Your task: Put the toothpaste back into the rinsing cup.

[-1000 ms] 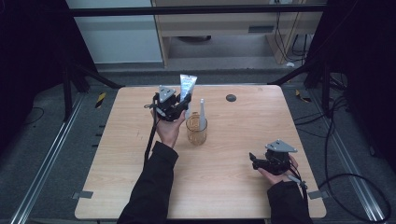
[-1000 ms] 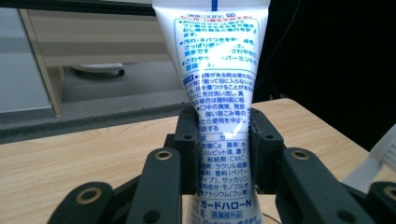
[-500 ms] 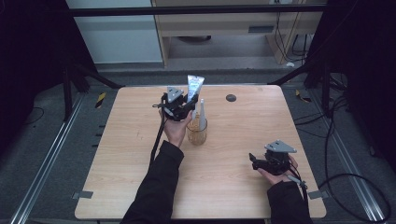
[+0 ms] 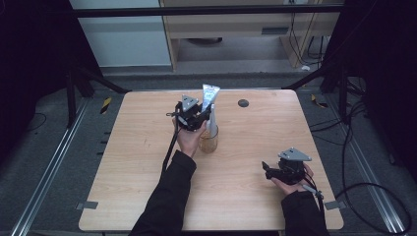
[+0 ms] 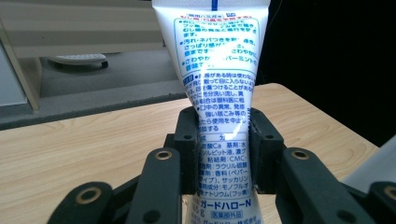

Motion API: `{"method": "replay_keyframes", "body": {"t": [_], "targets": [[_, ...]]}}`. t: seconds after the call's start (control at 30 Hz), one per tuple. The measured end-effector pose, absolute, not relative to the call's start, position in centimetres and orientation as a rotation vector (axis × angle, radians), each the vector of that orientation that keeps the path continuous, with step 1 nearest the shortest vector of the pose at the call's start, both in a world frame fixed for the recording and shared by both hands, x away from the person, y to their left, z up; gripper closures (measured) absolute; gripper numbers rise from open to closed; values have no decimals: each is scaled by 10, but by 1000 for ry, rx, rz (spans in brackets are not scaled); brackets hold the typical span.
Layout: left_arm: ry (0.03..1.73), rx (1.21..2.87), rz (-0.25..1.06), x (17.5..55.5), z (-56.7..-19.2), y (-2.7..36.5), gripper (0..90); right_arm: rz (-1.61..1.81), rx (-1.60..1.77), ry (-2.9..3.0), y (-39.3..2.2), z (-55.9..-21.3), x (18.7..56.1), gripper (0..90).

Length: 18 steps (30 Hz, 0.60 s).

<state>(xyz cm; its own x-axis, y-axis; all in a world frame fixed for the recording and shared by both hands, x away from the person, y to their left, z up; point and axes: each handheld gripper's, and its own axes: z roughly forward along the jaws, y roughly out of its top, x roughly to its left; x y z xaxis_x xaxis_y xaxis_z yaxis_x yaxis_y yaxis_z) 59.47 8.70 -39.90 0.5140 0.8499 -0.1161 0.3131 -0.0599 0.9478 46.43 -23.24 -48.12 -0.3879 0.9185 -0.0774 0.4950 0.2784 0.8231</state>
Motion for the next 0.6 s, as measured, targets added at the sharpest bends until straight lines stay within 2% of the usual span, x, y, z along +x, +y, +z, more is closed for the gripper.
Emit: {"method": "replay_keyframes", "body": {"t": [0.6], "targets": [[1005,1646,592,591,-415,90,677,980,1259,2003,-231,-482,465,163]]}}
